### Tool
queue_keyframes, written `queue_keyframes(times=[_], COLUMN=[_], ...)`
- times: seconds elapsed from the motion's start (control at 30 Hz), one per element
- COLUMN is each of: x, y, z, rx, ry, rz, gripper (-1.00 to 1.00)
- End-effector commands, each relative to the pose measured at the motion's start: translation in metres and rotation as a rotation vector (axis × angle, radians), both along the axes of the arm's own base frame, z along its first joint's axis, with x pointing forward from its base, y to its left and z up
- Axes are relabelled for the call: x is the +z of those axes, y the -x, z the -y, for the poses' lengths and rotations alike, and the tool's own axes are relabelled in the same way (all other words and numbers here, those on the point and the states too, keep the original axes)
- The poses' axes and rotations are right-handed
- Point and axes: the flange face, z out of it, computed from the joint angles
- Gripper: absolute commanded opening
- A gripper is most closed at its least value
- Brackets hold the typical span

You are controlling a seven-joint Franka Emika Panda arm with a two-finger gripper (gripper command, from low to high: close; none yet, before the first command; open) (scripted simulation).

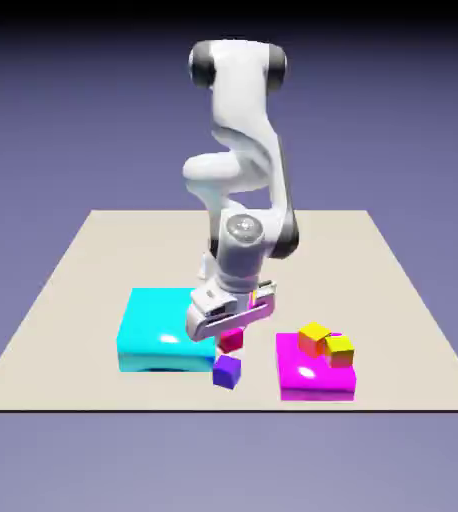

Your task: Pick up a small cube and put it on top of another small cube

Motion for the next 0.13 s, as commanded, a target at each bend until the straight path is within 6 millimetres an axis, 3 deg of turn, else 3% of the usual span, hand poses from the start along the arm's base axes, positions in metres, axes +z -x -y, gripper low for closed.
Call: queue_keyframes(times=[0.0, 0.03, 0.07, 0.1], x=[-0.005, -0.005, -0.005, 0.011], y=[0.001, 0.001, 0.001, -0.002], z=[0.001, 0.001, 0.001, -0.001], rx=[0.0, 0.0, 0.0, 0.0], ry=[0.001, 0.001, 0.001, 0.001], rz=[0.001, 0.001, 0.001, 0.001], gripper=[-1.0, 1.0, 1.0, 1.0])
